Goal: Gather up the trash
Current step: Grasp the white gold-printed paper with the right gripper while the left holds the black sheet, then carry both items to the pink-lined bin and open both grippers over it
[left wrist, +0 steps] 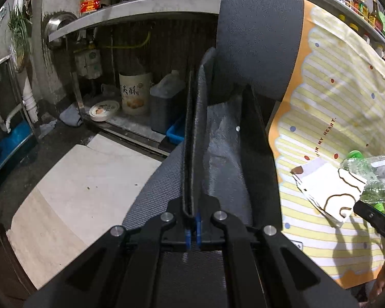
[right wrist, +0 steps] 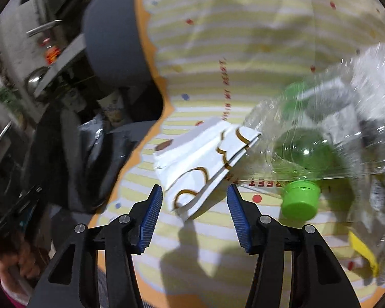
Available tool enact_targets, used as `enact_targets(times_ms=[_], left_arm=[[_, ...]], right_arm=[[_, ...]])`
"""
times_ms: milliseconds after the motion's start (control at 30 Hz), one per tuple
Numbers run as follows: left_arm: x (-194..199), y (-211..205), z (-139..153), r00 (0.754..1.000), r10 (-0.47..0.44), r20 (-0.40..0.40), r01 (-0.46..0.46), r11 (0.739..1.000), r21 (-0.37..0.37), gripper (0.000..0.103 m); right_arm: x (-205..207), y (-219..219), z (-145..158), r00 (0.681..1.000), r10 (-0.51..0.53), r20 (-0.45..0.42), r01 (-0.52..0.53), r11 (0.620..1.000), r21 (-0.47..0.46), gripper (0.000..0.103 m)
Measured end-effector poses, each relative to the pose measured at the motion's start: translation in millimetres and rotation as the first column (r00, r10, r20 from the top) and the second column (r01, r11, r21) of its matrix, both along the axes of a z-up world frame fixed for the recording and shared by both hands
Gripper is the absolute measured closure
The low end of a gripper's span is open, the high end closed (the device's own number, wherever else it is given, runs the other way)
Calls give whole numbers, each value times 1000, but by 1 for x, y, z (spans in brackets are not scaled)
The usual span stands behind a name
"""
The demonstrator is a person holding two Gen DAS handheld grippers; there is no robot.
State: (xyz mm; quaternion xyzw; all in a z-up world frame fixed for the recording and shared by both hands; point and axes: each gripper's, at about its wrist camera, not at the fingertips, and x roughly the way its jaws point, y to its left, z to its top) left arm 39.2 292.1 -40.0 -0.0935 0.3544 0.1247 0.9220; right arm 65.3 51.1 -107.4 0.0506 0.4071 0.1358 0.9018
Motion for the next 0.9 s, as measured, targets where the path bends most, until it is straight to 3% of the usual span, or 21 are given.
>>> enact_targets(times_ms=[133,200,233,267,433,533,633,767,900], left_arm=[[0,1,0,1000,0,6,0,1000,-21,103],[0,-1,1,1000,-3,8,3,1000,-27,103],[-1,-2,2,1000,-7,9,7,999,-31,103],[-3,-3,5,1000,-13,17,13,999,-38,103],[-15,-24,38,991,-81,103,86,995,-48,103],[-26,-54,71,968,-173,182,183,982,-42,103],[-38,-92,104,926,-271,262,285,958,-16,103],[-54,-144,137,851,-397,345,424,906,-3,103],[-72,-204,155,745,-540,392,585,811,5,103]], right_arm=[[16,-1,-13,999,-36,-32,38,998,52,60],[19,0,-14,999,-19,-36,22,997,80,73],[18,0,-12,1000,-8,-28,10,995,98,92],[16,-1,-9,1000,0,-16,2,994,108,98],[-27,-11,45,983,74,168,-89,992,88,102],[-64,-34,89,960,93,264,-111,992,52,102],[-97,-62,122,940,88,329,-101,995,23,102],[-143,-109,156,915,42,402,-44,999,-3,102],[-190,-163,172,891,-40,451,64,997,-37,102]])
